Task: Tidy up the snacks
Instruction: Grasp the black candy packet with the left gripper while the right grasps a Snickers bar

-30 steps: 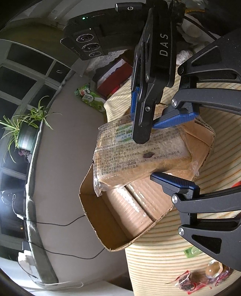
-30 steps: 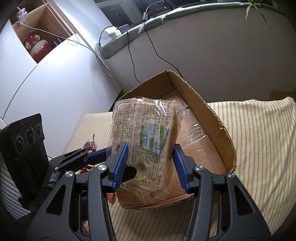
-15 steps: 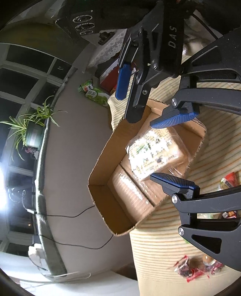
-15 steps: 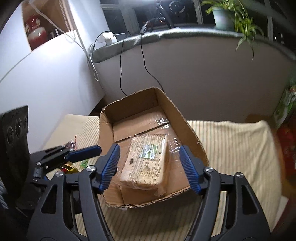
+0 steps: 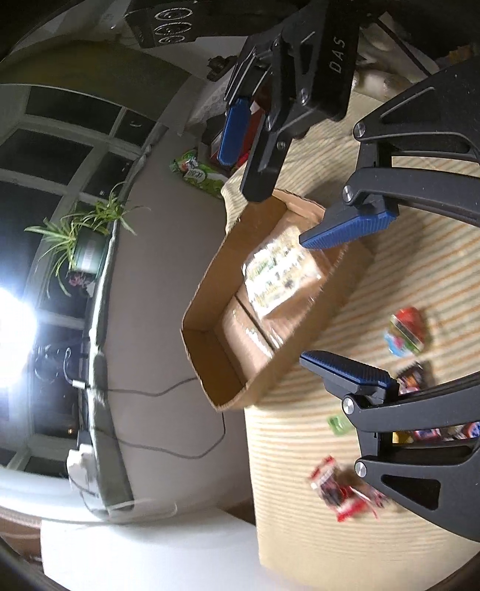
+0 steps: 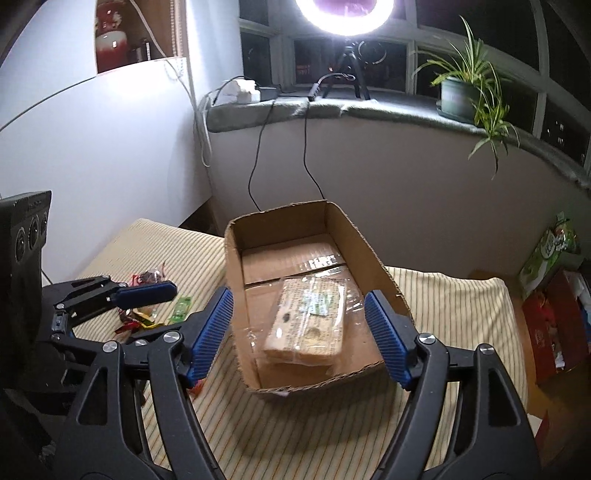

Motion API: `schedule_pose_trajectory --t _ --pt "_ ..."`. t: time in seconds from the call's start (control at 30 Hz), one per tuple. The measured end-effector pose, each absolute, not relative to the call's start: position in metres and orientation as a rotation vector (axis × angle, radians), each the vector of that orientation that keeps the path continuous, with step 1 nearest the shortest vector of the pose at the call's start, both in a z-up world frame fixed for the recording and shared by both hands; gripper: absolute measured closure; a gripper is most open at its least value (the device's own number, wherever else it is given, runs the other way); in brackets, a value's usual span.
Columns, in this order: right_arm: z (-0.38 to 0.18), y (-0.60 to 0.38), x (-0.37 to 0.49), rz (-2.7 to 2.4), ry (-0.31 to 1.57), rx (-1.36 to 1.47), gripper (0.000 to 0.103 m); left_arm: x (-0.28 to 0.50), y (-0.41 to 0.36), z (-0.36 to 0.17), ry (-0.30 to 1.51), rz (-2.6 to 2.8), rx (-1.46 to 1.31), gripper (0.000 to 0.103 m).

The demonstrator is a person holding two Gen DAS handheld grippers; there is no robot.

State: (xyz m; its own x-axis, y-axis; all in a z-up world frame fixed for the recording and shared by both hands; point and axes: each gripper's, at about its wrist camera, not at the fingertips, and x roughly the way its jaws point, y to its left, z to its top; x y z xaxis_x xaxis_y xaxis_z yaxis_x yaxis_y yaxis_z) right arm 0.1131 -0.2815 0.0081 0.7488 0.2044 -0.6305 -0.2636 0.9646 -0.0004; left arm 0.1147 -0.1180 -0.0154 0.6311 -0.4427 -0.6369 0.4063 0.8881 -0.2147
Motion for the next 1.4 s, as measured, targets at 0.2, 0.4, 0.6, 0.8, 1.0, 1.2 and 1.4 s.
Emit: schedule_pose_trajectory --t 0.2,0.4,0.6,0.8,1.0,1.2,1.4 --pt "0.012 -0.265 0.092 0.279 0.643 -0.127 0.026 0.095 -0.089 -0.013 0.726 -0.433 -0.070 0.046" --pt "0.007 -0.249 0.066 0.362 0.606 -0.165 0.001 0.071 -0.044 -0.015 0.719 -0.340 -0.099 0.042" --pt "-0.010 -0.235 0.048 0.490 0.666 -0.165 0.001 0.049 0.005 -0.025 0.736 -0.235 -0.142 0.042" --pt "-0.038 -0.219 0.032 0.603 0.760 -0.145 0.001 0.031 0.027 -0.046 0.776 -0.189 -0.159 0.042" --pt "-0.066 -0.191 0.018 0.662 0.819 -0.190 0.003 0.017 0.033 -0.077 0.843 -0.203 -0.196 0.051" --pt "-0.082 -0.162 0.026 0.727 0.880 -0.193 0.022 0.010 0.028 -0.100 0.899 -0.210 -0.174 0.060" --pt "-0.095 -0.133 0.037 0.765 0.915 -0.230 0.034 0.014 0.027 -0.111 0.918 -0.182 -0.126 0.064"
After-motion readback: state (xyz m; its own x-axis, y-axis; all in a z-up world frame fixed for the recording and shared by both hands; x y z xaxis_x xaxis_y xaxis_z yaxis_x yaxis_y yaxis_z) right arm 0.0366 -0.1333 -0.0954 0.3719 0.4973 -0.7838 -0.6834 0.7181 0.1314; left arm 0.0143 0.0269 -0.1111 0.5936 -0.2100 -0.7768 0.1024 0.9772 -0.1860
